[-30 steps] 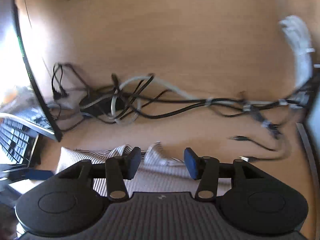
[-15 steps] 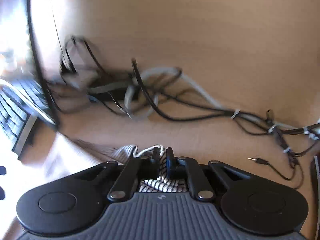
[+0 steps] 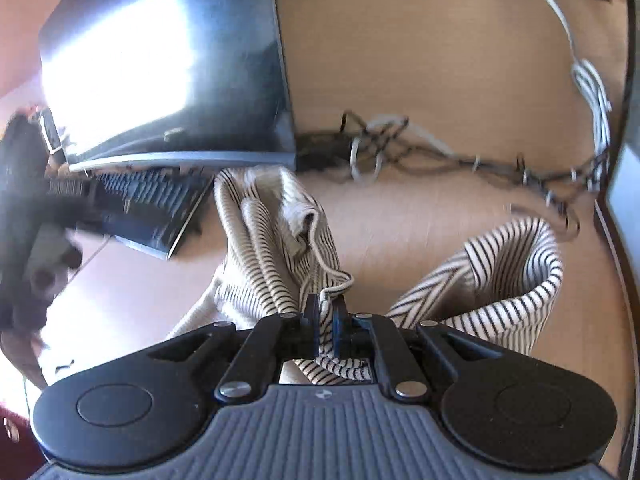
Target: Fold clothes
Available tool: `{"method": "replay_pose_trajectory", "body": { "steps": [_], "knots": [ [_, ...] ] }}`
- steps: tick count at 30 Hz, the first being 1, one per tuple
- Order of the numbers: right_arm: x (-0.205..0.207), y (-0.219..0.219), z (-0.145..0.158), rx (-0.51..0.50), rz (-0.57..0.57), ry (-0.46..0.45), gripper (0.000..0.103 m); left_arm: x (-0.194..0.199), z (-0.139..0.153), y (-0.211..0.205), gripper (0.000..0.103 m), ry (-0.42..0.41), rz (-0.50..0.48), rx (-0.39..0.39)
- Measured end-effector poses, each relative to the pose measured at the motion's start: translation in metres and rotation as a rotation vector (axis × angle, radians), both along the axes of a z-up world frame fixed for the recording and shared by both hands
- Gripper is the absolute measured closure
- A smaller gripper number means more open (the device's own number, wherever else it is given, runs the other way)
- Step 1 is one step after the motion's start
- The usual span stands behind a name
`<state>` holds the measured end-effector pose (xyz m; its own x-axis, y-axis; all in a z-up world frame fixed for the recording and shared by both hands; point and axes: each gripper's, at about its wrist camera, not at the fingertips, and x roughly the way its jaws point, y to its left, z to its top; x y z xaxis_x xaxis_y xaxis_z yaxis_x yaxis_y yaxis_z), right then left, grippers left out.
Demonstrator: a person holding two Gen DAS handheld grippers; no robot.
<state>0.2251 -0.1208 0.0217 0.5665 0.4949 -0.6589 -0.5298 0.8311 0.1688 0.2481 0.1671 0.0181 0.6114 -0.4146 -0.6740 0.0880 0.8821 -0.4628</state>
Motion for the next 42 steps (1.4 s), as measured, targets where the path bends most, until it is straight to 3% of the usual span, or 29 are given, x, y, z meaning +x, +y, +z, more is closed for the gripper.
{"method": "replay_pose_trajectory", "body": {
  "steps": [3, 10, 12, 15, 19, 22, 24, 28, 33, 38, 42],
  "knots": [
    [-0.017, 0.001, -0.013, -0.025, -0.006, 0.026, 0.097, 0.007, 0.003, -0.012, 0.000, -0.007, -0.048, 0.008],
    [-0.052, -0.016, -0.007, -0.062, 0.039, 0.033, 0.095, 0.018, 0.002, -0.048, 0.000, -0.011, -0.143, -0.002],
    [-0.061, -0.028, 0.003, -0.050, 0.034, 0.021, 0.085, 0.017, 0.007, -0.055, 0.000, -0.031, -0.169, 0.024],
    [-0.064, -0.069, 0.037, 0.033, -0.084, -0.051, 0.065, 0.014, 0.026, -0.055, 0.000, -0.098, -0.195, 0.015],
    [-0.049, -0.107, 0.061, 0.117, -0.270, -0.115, 0.065, 0.024, 0.046, -0.064, 0.000, -0.154, -0.230, -0.009],
    [-0.033, -0.102, 0.058, 0.126, -0.293, -0.135, 0.065, 0.033, 0.042, -0.090, 0.000, -0.151, -0.271, 0.024],
    [-0.023, -0.089, 0.048, 0.123, -0.257, -0.111, 0.065, 0.037, 0.035, -0.104, 0.000, -0.132, -0.304, 0.032],
    [-0.019, -0.057, 0.014, -0.039, -0.158, -0.063, 0.065, 0.031, 0.013, -0.113, 0.000, -0.065, -0.350, 0.052],
    [-0.029, -0.070, -0.026, -0.126, -0.165, 0.051, 0.059, 0.008, -0.012, -0.097, 0.000, 0.009, -0.373, 0.141],
    [-0.034, -0.102, -0.033, -0.055, -0.214, 0.134, 0.046, -0.010, -0.029, -0.065, 0.000, 0.119, -0.307, 0.179],
    [-0.026, -0.118, -0.020, 0.099, -0.278, 0.185, 0.030, -0.010, -0.026, -0.036, 0.000, 0.153, -0.222, 0.025]
  ]
}}
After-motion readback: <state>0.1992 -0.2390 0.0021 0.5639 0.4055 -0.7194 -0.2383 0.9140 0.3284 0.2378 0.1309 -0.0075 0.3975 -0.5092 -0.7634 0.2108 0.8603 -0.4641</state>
